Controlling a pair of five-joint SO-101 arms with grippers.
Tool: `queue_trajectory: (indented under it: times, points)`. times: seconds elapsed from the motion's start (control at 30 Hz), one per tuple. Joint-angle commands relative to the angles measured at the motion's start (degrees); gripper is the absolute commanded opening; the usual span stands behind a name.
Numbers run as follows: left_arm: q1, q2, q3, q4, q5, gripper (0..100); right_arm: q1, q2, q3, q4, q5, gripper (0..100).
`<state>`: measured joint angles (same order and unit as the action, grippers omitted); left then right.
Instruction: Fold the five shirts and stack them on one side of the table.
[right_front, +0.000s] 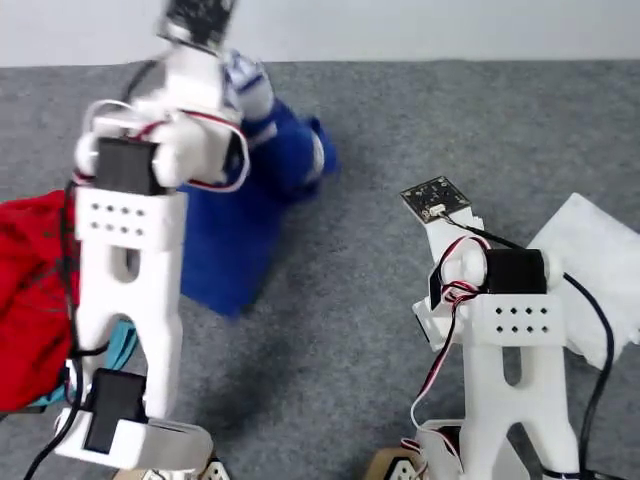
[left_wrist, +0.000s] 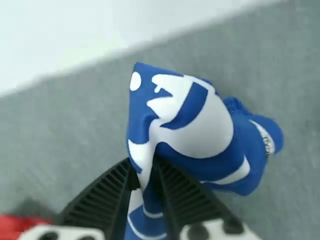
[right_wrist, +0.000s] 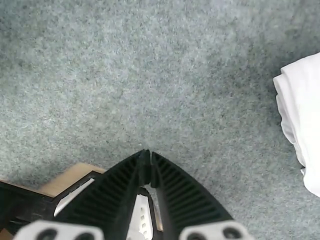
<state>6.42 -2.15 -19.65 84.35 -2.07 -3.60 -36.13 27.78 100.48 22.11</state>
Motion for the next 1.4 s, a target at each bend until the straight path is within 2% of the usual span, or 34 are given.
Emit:
queue_trajectory:
  times: [0.0, 0.17, 0.37, 0.47, 0.73, 1.0, 1.27, 1.37]
  points:
    - [0.6, -2.6, 6.6, -1.8, 0.4, 0, -0.2, -1.4, -0.9, 2.2, 0.6, 1.0]
    - [0.7, -2.9, 10.0, -2.3, 0.4, 1, -0.2, -1.3, -0.6, 2.2, 0.6, 1.0]
    - [0.5, -2.9, 10.0, 0.7, 0.4, 15, -0.2, -1.3, -0.9, 2.2, 0.6, 1.0]
    - [0.4, -3.0, 9.7, 1.8, 0.4, 18, -0.3, -1.5, -1.8, 2.2, 0.6, 1.0]
    - [0.4, -3.1, 3.0, 5.4, 0.4, 18, -0.3, -1.3, -10.0, 2.3, 0.6, 1.0]
    - [0.9, -3.1, -8.7, 14.0, -2.5, 18, -0.2, -1.3, -10.2, 2.4, 0.6, 1.0]
    - [0.2, -3.1, -12.4, 14.3, -3.0, 18, -0.4, -1.2, -10.1, 2.3, 0.6, 1.3]
    - [0.2, -4.0, -12.9, 14.3, -3.0, 14, -0.3, -1.2, -10.1, 2.3, 0.6, 1.3]
